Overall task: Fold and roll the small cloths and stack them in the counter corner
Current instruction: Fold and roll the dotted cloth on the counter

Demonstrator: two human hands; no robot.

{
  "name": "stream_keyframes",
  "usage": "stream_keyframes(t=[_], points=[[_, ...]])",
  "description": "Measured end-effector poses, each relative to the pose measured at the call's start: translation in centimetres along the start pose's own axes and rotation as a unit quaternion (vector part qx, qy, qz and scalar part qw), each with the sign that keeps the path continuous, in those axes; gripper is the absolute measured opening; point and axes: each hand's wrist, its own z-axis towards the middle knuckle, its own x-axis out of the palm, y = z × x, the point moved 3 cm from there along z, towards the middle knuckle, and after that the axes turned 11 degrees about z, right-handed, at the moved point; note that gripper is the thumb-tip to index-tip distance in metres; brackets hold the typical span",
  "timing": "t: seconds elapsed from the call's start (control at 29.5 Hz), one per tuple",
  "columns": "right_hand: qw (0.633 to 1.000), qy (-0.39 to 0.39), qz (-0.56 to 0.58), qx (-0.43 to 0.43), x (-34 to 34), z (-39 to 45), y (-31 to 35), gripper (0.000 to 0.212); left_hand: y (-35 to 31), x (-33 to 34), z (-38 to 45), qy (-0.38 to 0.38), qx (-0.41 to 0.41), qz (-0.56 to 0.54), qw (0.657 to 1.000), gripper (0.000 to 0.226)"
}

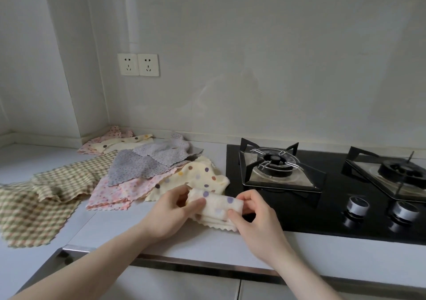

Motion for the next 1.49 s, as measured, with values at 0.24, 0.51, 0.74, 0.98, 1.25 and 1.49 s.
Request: stream_keyframes(t=[0.24, 0.51, 0.74, 0.98, 1.25, 1.49], points=[[1.0, 0.009, -0.026, -0.002, 0.5, 0.4, -1.3, 0.023, 0.7, 0.2, 0.3, -0.015, -0.018, 0.011, 1.0, 0.032], [0.989, 0.004, -0.017, 0.148, 0.6, 0.6, 1.8, 0.019, -2.2, -1.0, 0.2, 0.056, -0.139, 0.06, 0.987, 0.006], [0.971, -0.021, 0.027, 0.238, -5.0, 0.4, 12.7, 0.008, -12.8, -6.8, 0.5, 0.077, -0.182, 0.002, 0.98, 0.01], [0.968, -0.032, 0.015, 0.249, -10.3, -1.2, 23.5, 0.007, -21.7, -13.1, -0.4, 0.144, -0.102, -0.009, 0.984, 0.018], [0.957, -0.121, 0.011, 0.262, -16.1, -3.6, 27.0, 0.015, -28.8, -11.4, 2.4, 0.202, -0.009, 0.004, 0.979, 0.006], [0.937, -0.207, 0.014, 0.28, -26.2, -6.1, 26.5, 0.022, -37.1, -3.8, 6.0, 0.281, 0.056, -0.023, 0.958, 0.007]])
